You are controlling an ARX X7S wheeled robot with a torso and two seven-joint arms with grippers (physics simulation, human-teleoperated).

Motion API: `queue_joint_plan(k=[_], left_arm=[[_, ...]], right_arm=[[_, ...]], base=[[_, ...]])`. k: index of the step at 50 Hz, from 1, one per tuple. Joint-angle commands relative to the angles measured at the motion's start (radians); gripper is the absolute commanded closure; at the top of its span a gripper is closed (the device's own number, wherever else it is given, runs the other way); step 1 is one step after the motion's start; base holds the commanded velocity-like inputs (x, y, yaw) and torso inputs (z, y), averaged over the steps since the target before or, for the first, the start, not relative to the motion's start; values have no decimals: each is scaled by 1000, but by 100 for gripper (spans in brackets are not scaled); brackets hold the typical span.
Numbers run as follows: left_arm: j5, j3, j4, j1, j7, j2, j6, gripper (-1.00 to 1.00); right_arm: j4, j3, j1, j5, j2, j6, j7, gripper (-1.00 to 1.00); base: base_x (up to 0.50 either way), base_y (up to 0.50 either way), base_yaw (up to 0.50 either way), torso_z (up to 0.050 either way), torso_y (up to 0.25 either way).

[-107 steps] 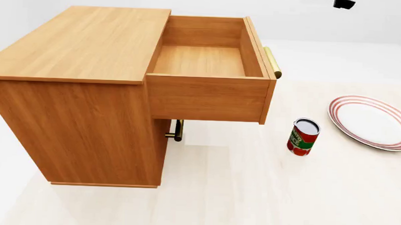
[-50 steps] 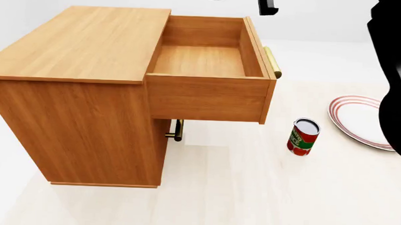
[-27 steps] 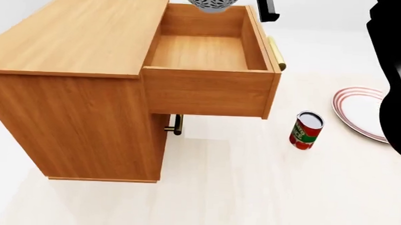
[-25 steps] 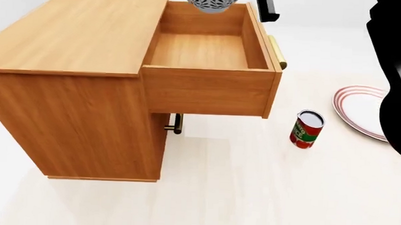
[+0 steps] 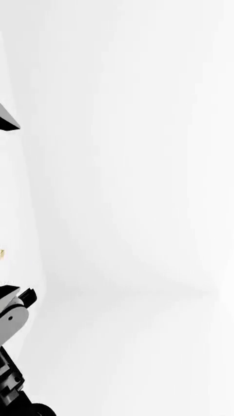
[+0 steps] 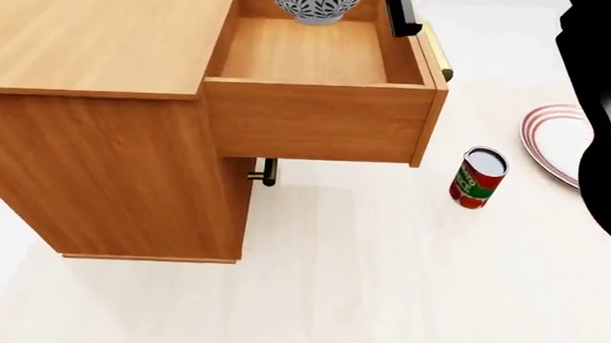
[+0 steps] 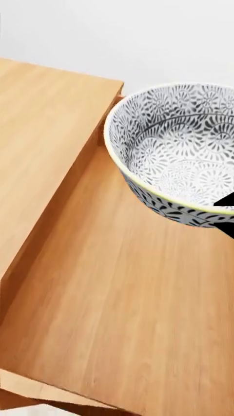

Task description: Put the bowl in the top drawer of the cabinet.

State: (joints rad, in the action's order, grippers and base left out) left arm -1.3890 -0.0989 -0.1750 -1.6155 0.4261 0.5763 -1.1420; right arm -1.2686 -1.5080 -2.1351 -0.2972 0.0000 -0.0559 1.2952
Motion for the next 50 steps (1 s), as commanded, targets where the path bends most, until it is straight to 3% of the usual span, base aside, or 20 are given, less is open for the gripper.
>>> queue_joint_plan(k=[1, 16, 17, 50], left_arm=[[-8, 3, -4, 1, 4, 5, 4, -100], [7, -6, -1, 18, -12, 4, 24, -100], [7, -6, 0, 18, -12, 4, 24, -100], [-13, -9, 9, 17, -9, 6, 33, -100]], right_arm=[[14, 6, -6, -7, 0, 1, 1, 100], [18, 3, 5, -6, 0, 33, 18, 100], [17, 3, 5, -6, 0, 34, 18, -100], [13, 7, -13, -10, 0, 61, 31, -100]], base=[[0, 0, 0, 0, -107], [0, 0, 0, 0, -67], [0, 0, 0, 0, 0], [0, 0, 0, 0, 0]])
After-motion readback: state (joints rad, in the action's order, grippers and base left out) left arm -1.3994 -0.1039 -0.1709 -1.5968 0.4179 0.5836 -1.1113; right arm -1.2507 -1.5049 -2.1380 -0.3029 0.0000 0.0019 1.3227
